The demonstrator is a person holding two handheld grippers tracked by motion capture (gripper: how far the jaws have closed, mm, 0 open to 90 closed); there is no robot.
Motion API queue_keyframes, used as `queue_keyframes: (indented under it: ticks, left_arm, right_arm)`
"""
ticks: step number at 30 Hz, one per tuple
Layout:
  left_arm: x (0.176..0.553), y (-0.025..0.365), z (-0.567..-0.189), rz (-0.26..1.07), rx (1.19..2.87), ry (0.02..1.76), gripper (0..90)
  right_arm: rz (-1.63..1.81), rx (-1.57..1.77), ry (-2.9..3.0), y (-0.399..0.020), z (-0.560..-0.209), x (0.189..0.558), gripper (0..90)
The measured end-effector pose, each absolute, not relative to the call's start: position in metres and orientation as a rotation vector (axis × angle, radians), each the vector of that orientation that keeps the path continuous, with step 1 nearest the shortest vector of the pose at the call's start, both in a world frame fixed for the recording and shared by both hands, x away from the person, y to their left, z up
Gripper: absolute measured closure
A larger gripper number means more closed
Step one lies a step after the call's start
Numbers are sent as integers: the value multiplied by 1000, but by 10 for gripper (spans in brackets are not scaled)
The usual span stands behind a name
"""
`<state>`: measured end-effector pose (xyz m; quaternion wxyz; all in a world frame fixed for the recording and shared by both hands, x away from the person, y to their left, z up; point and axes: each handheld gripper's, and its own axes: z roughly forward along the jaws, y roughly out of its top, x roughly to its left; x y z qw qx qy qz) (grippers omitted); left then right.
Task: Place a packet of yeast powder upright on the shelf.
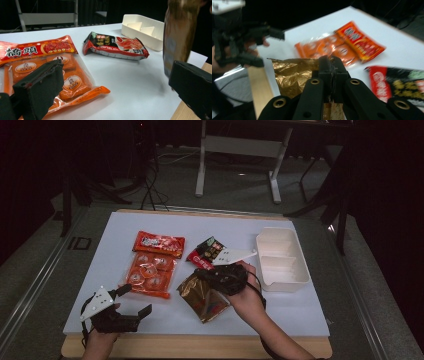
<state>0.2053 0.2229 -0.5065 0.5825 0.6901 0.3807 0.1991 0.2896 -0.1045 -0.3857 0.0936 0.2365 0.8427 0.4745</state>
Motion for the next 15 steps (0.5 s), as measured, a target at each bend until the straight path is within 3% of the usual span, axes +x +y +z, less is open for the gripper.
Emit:
queue_keyframes:
  ticks: [15]
  left_arm:
    - [206, 223, -507, 463, 1609, 894, 0]
  right_arm:
    - [1443, 810, 2289, -140, -338, 324, 889]
